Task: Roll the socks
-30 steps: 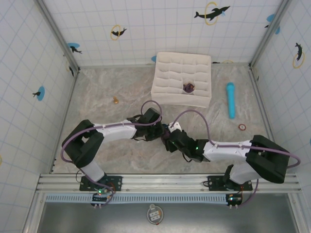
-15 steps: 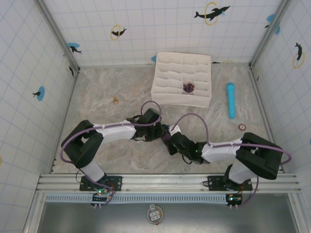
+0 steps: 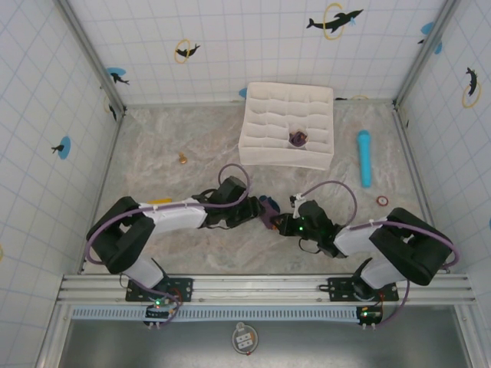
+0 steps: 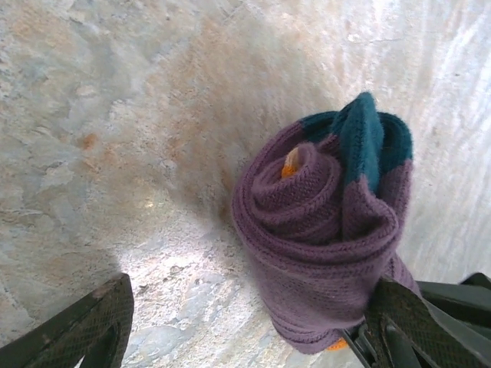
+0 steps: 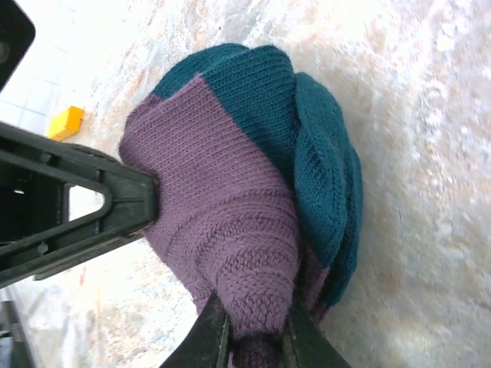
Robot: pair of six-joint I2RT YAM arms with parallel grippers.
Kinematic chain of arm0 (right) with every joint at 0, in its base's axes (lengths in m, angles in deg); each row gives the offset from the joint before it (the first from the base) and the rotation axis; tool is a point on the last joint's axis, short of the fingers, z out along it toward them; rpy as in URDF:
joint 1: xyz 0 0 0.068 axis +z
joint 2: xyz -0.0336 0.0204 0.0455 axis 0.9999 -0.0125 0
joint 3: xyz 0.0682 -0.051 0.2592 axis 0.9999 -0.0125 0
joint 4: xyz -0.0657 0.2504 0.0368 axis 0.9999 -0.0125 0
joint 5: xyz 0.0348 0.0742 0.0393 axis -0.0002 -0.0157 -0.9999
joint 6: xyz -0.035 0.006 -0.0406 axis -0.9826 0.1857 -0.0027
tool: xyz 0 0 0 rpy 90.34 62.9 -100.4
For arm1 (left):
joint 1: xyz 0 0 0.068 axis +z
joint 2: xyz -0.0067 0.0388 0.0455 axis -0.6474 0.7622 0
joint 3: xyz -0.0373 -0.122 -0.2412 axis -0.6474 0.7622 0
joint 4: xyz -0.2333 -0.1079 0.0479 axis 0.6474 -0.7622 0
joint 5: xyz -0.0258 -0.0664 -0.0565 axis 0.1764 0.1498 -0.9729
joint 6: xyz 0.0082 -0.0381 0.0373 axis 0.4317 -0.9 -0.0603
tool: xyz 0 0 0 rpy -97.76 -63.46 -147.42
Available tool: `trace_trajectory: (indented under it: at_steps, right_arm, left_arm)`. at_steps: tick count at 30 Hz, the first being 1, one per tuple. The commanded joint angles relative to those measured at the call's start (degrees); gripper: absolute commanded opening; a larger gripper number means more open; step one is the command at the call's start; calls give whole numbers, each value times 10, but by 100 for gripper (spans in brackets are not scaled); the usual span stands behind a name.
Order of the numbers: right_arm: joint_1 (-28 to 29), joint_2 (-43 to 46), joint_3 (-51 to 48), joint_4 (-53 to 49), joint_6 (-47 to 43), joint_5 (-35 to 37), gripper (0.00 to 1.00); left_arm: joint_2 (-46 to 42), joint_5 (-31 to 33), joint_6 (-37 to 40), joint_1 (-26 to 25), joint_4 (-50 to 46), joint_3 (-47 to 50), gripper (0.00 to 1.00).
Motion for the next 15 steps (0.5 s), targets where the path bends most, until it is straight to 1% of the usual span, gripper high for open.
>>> trace_trajectory:
  at_steps: [1,5,8,12,13,15]
  right_arm:
    - [-11,-23,-28,-77,74,-52,0]
    - [-25,-48,-23,-68,110,-84,0]
    - [-37,-75,-11,-66,137,-105,0]
    - [-61,-98,-28,7,208,-136,0]
    - [-68,-104,-34,28,226,-161,0]
    - [-78,-112,-43,58,248,-172,0]
  left_arm:
    - [-22,-2,29,-2,79,40,78]
    - [-29,-12,39,-2,127,65,78]
    - [-17,-23,45,-4,142,65,73]
    - [2,-19,45,-5,162,68,71]
    - [6,-18,43,-5,171,68,70]
    - [17,-19,41,-5,182,65,68]
